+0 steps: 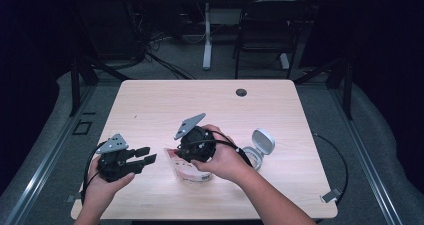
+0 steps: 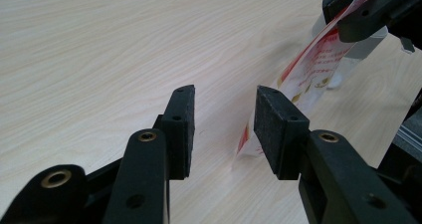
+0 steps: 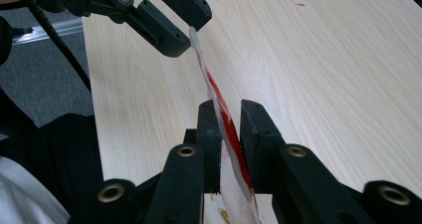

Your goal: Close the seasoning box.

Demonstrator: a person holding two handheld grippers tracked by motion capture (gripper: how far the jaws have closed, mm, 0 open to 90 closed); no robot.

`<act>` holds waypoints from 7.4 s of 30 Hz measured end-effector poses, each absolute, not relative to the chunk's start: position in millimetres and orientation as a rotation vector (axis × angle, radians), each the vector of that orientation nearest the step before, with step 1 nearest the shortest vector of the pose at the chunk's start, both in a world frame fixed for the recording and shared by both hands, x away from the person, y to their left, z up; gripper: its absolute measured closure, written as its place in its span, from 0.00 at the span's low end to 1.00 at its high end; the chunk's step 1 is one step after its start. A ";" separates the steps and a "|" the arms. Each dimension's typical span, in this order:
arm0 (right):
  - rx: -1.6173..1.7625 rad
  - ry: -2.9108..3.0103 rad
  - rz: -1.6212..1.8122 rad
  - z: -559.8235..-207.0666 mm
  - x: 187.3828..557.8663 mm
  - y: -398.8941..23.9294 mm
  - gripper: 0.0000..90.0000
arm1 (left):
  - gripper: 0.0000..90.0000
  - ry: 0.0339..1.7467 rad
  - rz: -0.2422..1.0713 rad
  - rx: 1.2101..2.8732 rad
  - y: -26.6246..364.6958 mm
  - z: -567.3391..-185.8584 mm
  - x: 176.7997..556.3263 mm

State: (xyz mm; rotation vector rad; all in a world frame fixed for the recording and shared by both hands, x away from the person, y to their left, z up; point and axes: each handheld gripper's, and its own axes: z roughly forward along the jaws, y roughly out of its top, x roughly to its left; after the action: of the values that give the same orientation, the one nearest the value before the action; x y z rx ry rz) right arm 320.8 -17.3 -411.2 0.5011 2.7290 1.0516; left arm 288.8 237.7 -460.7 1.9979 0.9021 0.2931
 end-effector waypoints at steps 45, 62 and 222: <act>0.433 2.718 1.122 -402.3 317.7 -41.0 1.00 | 0.57 0.805 0.243 2.015 224.2 -466.3 288.8; 0.455 2.691 1.166 -392.1 315.9 -59.3 1.00 | 0.50 0.688 0.175 2.019 204.6 -478.2 289.5; 0.457 2.603 1.364 -397.2 306.2 -110.5 0.98 | 0.69 0.514 -0.028 2.258 161.1 -536.5 305.0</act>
State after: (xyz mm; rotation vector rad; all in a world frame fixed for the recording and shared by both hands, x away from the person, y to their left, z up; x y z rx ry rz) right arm 306.2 -110.5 -397.2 0.4567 2.6034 1.3639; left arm 305.0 161.1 -536.5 2.2584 0.5144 -0.0282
